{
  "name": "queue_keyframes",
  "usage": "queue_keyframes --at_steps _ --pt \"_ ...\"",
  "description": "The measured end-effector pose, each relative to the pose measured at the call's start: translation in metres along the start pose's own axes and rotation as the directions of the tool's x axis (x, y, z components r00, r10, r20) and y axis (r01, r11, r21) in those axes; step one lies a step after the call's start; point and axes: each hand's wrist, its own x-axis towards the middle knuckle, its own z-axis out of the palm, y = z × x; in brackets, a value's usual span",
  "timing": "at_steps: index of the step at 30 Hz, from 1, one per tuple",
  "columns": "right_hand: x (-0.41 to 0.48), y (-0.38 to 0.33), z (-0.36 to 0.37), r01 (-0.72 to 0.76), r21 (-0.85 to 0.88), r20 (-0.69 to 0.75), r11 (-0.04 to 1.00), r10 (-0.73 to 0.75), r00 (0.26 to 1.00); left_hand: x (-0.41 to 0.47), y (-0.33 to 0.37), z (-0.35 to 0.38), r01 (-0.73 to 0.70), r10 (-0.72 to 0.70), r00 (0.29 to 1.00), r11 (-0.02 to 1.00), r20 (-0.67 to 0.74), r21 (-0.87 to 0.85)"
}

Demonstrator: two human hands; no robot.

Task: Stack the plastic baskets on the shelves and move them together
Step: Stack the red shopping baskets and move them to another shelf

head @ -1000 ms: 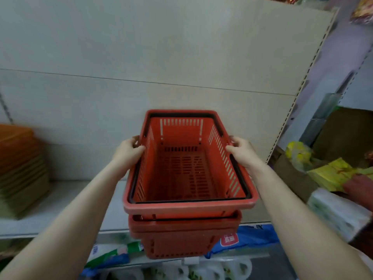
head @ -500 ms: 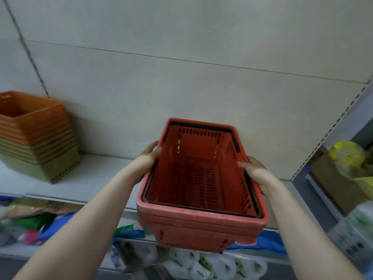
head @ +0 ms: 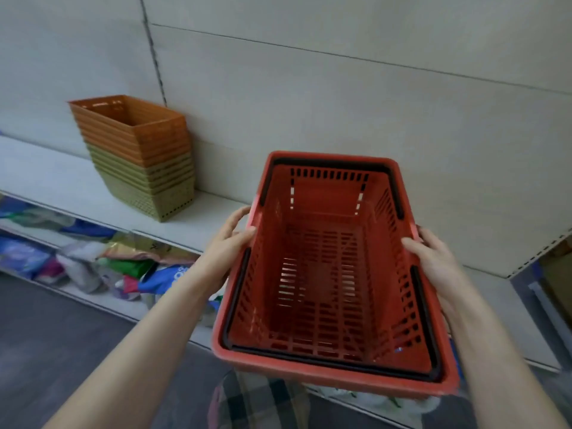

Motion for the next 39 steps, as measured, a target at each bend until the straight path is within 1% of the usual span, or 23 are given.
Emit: queue_keyframes --at_steps 3,6,8,10,13,16,19,22,24,27,33,36,39 --pt "-0.053 0.000 0.050 -0.004 0.031 0.075 0.999 0.001 0.997 -0.048 -0.008 -0.064 -0.049 0.051 0.996 0.999 -0.076 0.015" --pt "-0.099 0.007 0.118 0.030 0.043 0.151 0.999 -0.037 0.988 -0.098 -0.017 -0.140 -0.073 0.083 0.979 0.996 -0.188 0.058" --pt "-0.130 0.013 0.168 0.019 0.064 0.213 0.998 -0.032 0.977 -0.131 -0.022 -0.192 -0.072 0.087 0.966 0.995 -0.244 0.071" --pt "-0.157 0.024 0.222 0.002 0.070 0.275 0.998 -0.022 0.961 -0.163 -0.029 -0.245 -0.041 0.063 0.951 0.996 -0.303 0.077" --pt "-0.187 0.043 0.304 -0.019 0.028 0.349 0.999 0.008 0.937 -0.203 -0.037 -0.318 0.002 0.036 0.906 0.996 -0.422 0.091" --pt "-0.204 0.058 0.379 -0.050 -0.010 0.405 0.999 0.050 0.913 -0.232 -0.040 -0.382 0.056 -0.003 0.860 0.994 -0.510 0.089" --pt "-0.212 0.066 0.446 -0.104 -0.044 0.472 0.994 0.112 0.874 -0.249 -0.041 -0.441 0.110 -0.048 0.810 0.991 -0.584 0.071" --pt "-0.208 0.070 0.512 -0.118 -0.071 0.540 0.990 0.137 0.831 -0.252 -0.037 -0.493 0.141 -0.085 0.770 0.989 -0.633 0.039" --pt "-0.199 0.071 0.558 -0.124 -0.082 0.571 0.989 0.149 0.808 -0.248 -0.031 -0.524 0.133 -0.088 0.738 0.991 -0.669 0.017" --pt "-0.178 0.069 0.628 -0.087 -0.085 0.631 0.993 0.121 0.766 -0.233 -0.015 -0.572 0.106 -0.078 0.691 0.994 -0.719 -0.007" --pt "-0.119 0.040 0.771 -0.063 -0.075 0.742 0.995 0.098 0.664 -0.179 0.034 -0.674 0.055 -0.014 0.582 0.998 -0.813 0.022" --pt "-0.087 0.015 0.843 -0.052 -0.052 0.767 0.997 0.073 0.638 -0.145 0.064 -0.725 0.010 0.041 0.535 0.998 -0.844 0.055" --pt "-0.063 -0.012 0.906 -0.040 -0.037 0.782 0.999 0.054 0.621 -0.112 0.087 -0.776 -0.003 0.084 0.499 0.995 -0.862 0.095"
